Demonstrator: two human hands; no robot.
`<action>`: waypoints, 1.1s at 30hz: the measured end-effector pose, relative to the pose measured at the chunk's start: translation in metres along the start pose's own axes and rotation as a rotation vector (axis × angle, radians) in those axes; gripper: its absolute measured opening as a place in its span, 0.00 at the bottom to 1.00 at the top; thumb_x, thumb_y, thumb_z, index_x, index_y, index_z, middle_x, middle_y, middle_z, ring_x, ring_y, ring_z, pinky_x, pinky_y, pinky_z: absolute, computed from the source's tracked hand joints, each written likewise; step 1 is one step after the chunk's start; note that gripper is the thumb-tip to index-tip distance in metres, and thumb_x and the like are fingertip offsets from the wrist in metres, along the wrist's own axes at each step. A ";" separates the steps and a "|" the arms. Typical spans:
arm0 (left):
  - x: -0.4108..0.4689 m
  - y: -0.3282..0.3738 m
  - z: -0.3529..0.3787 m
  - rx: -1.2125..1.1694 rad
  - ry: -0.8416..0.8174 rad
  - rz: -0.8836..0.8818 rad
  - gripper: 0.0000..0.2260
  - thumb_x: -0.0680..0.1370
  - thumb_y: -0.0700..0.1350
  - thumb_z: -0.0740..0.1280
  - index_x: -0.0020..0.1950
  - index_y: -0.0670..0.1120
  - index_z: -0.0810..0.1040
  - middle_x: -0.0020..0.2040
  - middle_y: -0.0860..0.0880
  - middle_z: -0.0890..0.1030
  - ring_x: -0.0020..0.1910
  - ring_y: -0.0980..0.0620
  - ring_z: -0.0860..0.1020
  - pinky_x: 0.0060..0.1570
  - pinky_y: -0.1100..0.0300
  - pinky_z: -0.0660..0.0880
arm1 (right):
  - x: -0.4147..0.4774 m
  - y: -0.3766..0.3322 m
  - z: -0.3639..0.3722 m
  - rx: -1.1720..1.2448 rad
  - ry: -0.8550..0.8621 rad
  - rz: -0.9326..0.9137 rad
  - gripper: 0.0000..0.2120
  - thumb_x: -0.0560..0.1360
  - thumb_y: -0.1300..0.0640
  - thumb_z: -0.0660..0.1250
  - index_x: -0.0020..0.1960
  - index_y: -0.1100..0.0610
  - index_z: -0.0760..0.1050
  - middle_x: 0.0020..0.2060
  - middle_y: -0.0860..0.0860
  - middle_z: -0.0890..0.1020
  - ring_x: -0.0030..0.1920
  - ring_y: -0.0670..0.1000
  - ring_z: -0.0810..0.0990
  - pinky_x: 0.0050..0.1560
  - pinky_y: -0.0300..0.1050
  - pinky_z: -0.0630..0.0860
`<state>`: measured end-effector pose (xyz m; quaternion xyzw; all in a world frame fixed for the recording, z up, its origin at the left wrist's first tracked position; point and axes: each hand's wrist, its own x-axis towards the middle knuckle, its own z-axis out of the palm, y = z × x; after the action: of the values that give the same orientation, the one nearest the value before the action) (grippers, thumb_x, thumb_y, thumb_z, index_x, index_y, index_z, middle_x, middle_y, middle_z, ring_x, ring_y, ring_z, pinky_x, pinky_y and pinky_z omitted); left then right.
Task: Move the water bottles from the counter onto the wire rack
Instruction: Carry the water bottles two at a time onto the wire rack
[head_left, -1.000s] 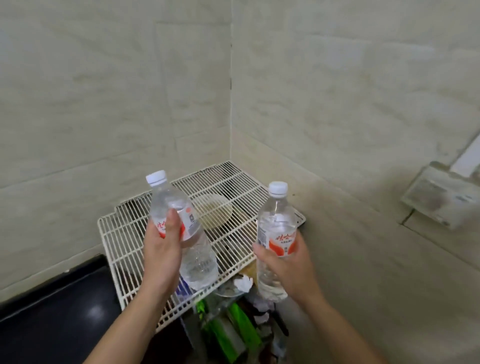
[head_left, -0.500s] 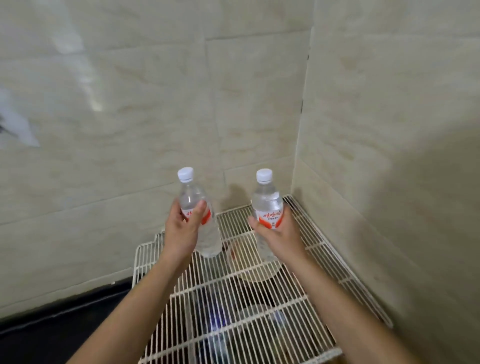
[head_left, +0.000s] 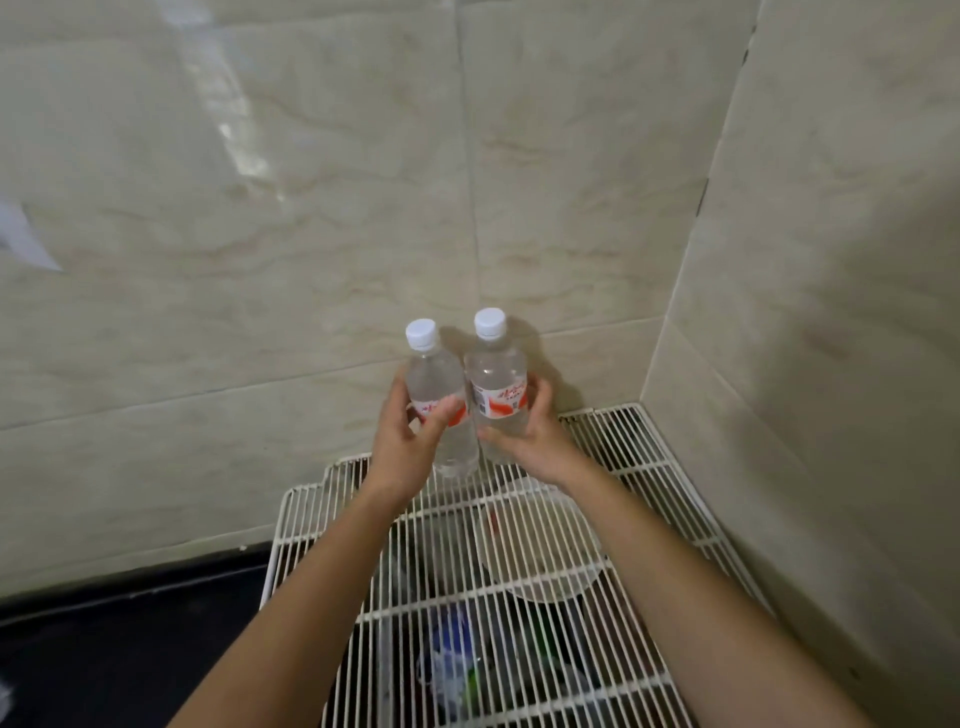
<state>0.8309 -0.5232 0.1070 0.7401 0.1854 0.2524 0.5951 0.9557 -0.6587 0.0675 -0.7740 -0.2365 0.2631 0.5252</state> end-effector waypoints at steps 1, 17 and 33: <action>-0.003 -0.007 -0.001 0.037 -0.017 -0.022 0.24 0.79 0.47 0.71 0.73 0.55 0.67 0.61 0.58 0.80 0.57 0.62 0.80 0.51 0.66 0.79 | 0.000 0.009 -0.004 -0.115 -0.037 0.020 0.46 0.70 0.44 0.78 0.74 0.44 0.48 0.74 0.51 0.69 0.71 0.55 0.72 0.70 0.59 0.71; -0.034 -0.077 0.007 0.294 -0.018 -0.100 0.27 0.83 0.47 0.62 0.80 0.56 0.57 0.65 0.61 0.78 0.57 0.70 0.78 0.56 0.68 0.75 | -0.013 0.047 0.023 -0.404 0.344 -0.182 0.34 0.66 0.40 0.79 0.68 0.52 0.77 0.58 0.49 0.83 0.54 0.49 0.82 0.58 0.51 0.81; -0.073 -0.054 -0.005 0.734 -0.032 -0.085 0.30 0.83 0.59 0.56 0.82 0.52 0.52 0.80 0.47 0.60 0.78 0.47 0.63 0.75 0.46 0.64 | -0.023 0.040 0.019 -0.281 0.184 -0.002 0.49 0.74 0.50 0.74 0.82 0.46 0.44 0.80 0.52 0.61 0.78 0.58 0.62 0.74 0.64 0.65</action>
<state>0.7708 -0.5488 0.0444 0.8998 0.2849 0.1323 0.3029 0.9296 -0.6735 0.0279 -0.8604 -0.2225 0.1550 0.4314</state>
